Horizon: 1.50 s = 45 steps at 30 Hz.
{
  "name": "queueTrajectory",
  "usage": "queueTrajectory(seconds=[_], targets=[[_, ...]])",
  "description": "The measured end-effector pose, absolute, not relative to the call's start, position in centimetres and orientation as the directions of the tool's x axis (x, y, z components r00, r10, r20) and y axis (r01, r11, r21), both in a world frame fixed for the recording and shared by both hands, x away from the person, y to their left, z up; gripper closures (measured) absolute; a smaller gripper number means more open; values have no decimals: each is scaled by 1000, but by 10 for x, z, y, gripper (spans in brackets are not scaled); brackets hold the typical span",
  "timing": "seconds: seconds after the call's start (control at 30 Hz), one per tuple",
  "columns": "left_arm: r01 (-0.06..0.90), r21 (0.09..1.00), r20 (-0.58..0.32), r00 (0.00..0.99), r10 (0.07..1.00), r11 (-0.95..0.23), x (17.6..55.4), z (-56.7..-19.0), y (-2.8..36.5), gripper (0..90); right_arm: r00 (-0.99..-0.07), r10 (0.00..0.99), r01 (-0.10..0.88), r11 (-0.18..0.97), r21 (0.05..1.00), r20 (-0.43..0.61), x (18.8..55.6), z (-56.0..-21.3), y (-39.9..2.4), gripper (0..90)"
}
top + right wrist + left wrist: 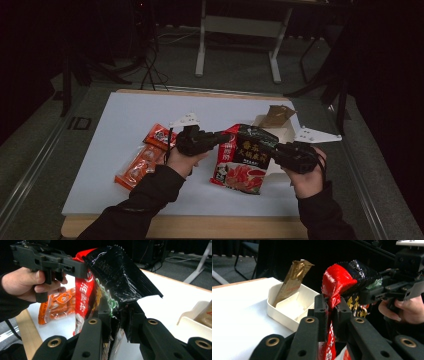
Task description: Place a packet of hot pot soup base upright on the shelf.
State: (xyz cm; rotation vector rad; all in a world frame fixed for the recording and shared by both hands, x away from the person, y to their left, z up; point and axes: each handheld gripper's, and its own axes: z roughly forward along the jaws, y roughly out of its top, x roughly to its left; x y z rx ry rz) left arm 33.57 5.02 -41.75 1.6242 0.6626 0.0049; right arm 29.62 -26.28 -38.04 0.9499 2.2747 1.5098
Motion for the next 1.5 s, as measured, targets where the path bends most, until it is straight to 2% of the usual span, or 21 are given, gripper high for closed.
queueTrajectory(seconds=[0.13,0.17,0.2,0.23,0.53,0.6,0.7,0.87,1.03,1.5], targets=[[402,915,-358,843,401,-28,334,-415,51,738,-760,636,361,249,899,129,294,-374,-264,779],[402,915,-358,843,401,-28,334,-415,51,675,-760,636,361,249,899,129,294,-374,-264,779],[388,920,-331,847,416,-56,332,-414,50,675,-762,637,348,255,902,114,293,-372,-263,779],[387,920,-331,850,409,-60,331,-414,49,595,-760,642,335,262,905,95,292,-369,-263,779],[353,934,-295,852,433,-60,322,-408,60,354,-759,645,305,232,924,89,295,-352,-268,779],[347,936,-289,857,427,-64,320,-407,63,263,-757,649,291,233,928,75,296,-346,-269,778],[355,934,-303,849,434,-42,318,-406,69,241,-752,655,284,223,933,73,297,-339,-271,778],[329,941,-252,846,469,-87,311,-413,76,82,-747,661,278,203,939,78,303,-332,-276,778],[357,931,-283,839,464,-79,306,-422,85,39,-735,675,268,203,942,63,310,-324,-281,777],[346,933,-249,818,519,-97,284,-442,111,13,-695,718,249,184,951,43,331,-311,-302,777]])
